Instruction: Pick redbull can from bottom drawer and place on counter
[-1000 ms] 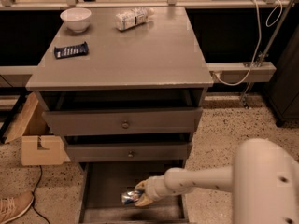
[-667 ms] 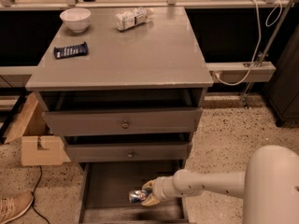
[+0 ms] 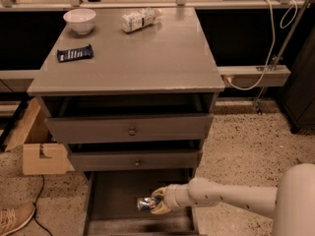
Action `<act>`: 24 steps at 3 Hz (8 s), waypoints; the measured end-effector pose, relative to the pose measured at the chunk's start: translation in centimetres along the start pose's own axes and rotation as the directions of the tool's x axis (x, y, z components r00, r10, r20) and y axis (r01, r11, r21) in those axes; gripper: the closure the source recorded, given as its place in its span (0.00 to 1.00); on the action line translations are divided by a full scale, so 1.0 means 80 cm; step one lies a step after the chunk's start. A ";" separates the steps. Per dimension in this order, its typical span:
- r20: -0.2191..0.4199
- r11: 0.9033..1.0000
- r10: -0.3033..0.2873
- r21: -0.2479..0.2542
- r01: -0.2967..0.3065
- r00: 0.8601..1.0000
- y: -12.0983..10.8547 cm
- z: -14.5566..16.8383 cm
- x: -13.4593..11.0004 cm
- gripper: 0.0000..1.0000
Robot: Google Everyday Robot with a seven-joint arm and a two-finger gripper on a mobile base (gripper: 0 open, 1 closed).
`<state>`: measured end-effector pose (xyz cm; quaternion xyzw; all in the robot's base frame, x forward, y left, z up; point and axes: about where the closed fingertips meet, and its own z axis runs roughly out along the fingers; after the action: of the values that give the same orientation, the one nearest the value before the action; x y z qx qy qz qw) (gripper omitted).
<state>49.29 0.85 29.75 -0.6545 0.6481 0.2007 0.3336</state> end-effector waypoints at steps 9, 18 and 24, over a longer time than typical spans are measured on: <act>-0.143 0.897 -0.266 0.325 0.299 0.953 -0.122 -0.565 -0.342 1.00; 0.005 0.866 0.002 0.500 -0.004 1.000 -0.545 -0.555 -0.457 0.98; 0.091 0.863 0.198 0.455 -0.218 0.976 -0.590 -0.526 -0.392 0.00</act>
Offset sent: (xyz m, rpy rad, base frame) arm 0.0045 -0.0743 0.2747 -0.0271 -0.1349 -0.0004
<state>86.05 -8.98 89.22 -0.4783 0.7370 0.0887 0.4693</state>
